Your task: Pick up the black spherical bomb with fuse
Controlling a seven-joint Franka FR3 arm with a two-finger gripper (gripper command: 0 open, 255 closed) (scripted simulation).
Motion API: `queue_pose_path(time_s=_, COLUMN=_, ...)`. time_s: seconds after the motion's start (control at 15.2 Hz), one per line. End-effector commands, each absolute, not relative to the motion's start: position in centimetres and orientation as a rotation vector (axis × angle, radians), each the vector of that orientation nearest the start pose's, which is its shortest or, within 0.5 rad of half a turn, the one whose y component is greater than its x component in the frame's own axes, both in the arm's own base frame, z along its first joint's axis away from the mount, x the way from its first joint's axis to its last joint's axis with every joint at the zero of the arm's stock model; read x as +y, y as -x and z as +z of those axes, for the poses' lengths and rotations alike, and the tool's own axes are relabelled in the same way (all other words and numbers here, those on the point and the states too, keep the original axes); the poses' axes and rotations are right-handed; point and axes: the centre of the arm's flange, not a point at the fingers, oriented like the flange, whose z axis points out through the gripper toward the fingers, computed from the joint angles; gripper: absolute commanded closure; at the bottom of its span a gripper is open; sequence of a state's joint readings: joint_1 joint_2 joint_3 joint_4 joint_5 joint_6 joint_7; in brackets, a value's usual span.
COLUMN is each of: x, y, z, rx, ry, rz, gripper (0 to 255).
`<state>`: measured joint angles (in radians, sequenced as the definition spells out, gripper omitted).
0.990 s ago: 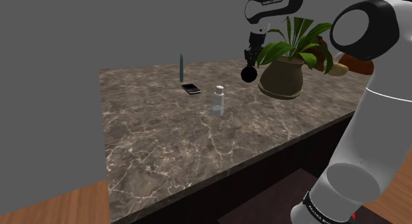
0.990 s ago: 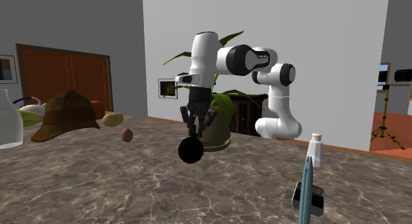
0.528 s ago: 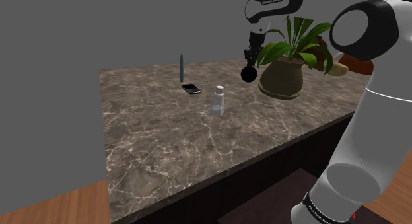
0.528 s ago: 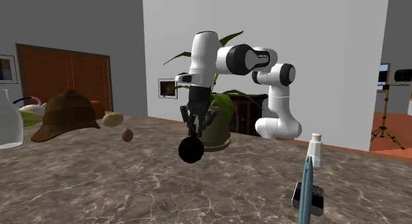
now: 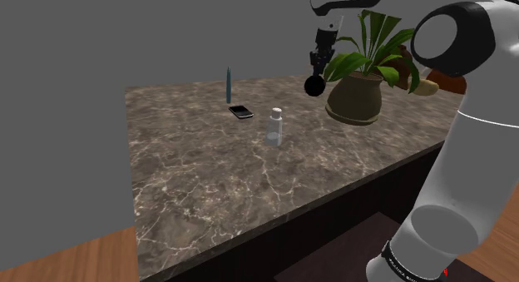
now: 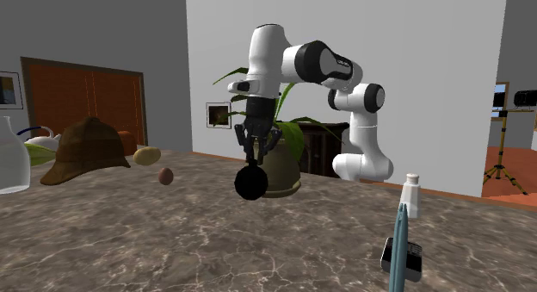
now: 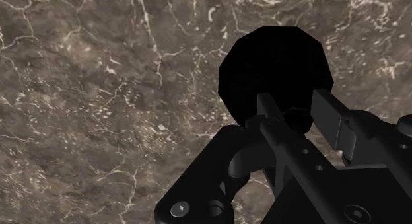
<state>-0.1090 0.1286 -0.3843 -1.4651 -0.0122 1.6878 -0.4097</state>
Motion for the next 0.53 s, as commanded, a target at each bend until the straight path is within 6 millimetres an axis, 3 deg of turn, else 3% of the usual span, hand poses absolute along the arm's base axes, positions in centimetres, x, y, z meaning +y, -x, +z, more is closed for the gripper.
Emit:
queue_pose_path(time_s=0.0, x=-27.3, y=-53.8, z=62.8, rx=0.125, ry=3.237, rz=-0.109, gripper=255)
queue_pose_path(time_s=0.33, x=-27.3, y=-53.8, z=65.5, rx=0.125, ry=3.237, rz=-0.109, gripper=255)
queue_pose_path(time_s=0.46, x=-27.3, y=-53.8, z=65.6, rx=0.125, ry=3.237, rz=-0.109, gripper=255)
